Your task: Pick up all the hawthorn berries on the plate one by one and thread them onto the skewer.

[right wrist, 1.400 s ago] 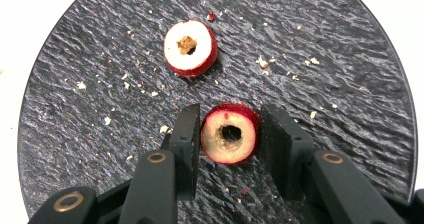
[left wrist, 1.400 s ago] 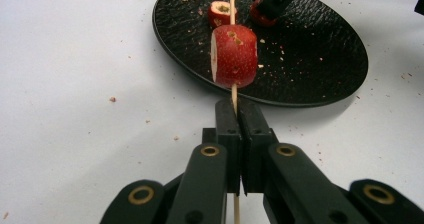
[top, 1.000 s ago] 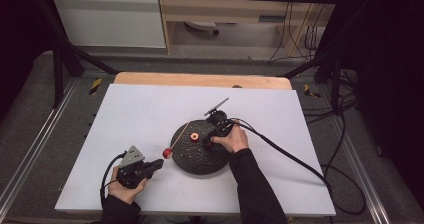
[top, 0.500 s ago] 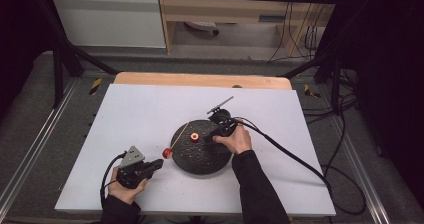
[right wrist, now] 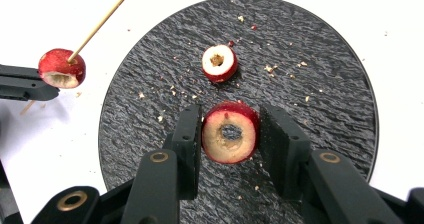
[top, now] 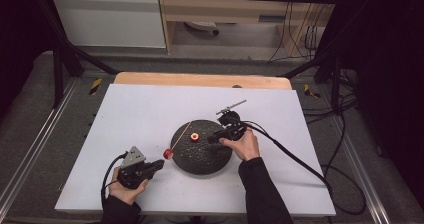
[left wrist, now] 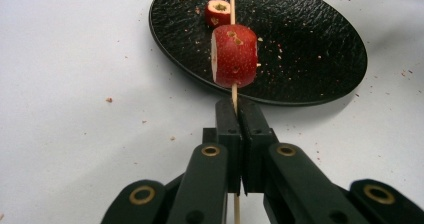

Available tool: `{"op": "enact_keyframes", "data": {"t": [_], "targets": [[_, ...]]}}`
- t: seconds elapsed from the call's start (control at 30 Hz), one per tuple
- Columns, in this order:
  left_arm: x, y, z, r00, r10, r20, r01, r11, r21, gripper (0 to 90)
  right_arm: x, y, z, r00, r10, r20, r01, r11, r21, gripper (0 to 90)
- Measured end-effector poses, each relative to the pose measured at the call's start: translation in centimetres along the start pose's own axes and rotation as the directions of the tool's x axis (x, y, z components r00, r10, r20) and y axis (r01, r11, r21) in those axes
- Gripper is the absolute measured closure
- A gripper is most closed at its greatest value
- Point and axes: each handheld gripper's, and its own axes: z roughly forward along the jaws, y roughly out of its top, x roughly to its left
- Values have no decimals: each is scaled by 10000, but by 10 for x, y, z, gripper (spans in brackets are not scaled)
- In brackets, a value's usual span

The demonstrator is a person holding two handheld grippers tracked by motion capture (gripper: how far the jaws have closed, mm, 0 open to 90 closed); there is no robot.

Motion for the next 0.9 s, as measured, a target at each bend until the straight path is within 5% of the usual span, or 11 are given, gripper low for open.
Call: {"op": "enact_keyframes", "data": {"t": [0.2, 0.43, 0.7, 0.9], "targets": [[-1, 0, 0, 10000, 39, 17, -39, 10000, 22, 884, 2, -12, -5, 9995, 85, -309, -111, 9961, -870, 631], [-2, 0, 0, 10000, 61, 28, -61, 10000, 0, 884, 3, -27, -8, 9964, 481, -694, -611, 9779, -2001, 631], [-3, 1, 0, 9999, 86, 76, -86, 10000, -15, 884, 5, -42, -10, 9872, 873, -1336, -1283, 9317, -3397, 632], [-5, 1, 0, 9999, 130, 104, -130, 9999, -23, 884, 8, -51, -8, 9767, 1203, -1778, -1876, 8809, -4346, 632]]}}
